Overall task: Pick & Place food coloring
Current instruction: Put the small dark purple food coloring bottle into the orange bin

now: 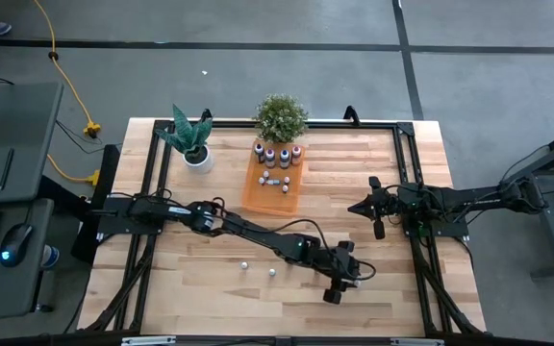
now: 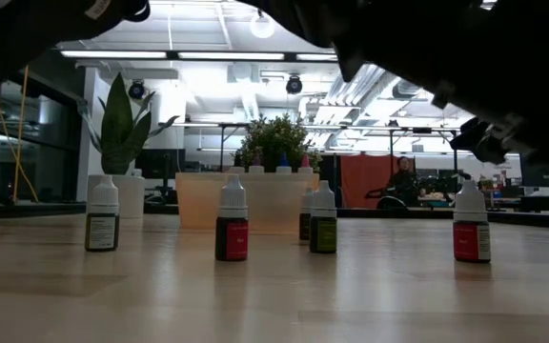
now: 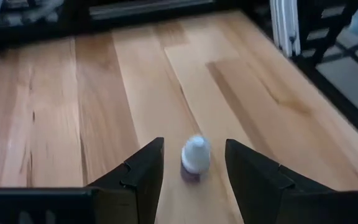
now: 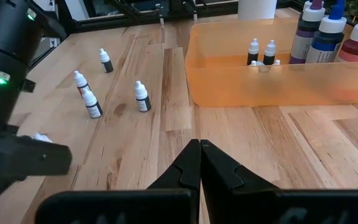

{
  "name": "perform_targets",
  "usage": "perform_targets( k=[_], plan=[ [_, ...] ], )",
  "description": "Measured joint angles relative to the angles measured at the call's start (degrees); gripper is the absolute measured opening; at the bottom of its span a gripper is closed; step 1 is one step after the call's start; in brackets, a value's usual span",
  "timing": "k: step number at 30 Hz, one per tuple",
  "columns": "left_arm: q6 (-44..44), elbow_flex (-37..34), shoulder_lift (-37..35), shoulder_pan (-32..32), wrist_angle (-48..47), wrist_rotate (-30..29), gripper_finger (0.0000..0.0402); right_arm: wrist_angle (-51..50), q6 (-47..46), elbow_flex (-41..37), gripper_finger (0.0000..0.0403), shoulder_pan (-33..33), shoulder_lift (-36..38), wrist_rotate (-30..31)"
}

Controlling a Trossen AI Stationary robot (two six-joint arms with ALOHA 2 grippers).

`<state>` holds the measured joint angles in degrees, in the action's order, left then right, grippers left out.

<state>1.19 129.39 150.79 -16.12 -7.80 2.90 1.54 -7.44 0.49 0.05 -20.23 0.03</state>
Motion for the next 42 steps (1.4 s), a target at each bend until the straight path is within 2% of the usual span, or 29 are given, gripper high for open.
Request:
perform_targets(
  k=[31, 42],
  plan=[
    [-0.01, -0.03, 1.19, 0.45, 4.06, 2.91, 0.0168, 0.0, 0.0, 0.02, 0.0, -0.01, 0.0, -0.02],
    [0.24, -0.03, 1.19, 0.48, 4.6, 2.27, 0.0168, -0.01, 0.0, 0.0, 0.0, -0.01, 0.0, 0.0]
  ],
)
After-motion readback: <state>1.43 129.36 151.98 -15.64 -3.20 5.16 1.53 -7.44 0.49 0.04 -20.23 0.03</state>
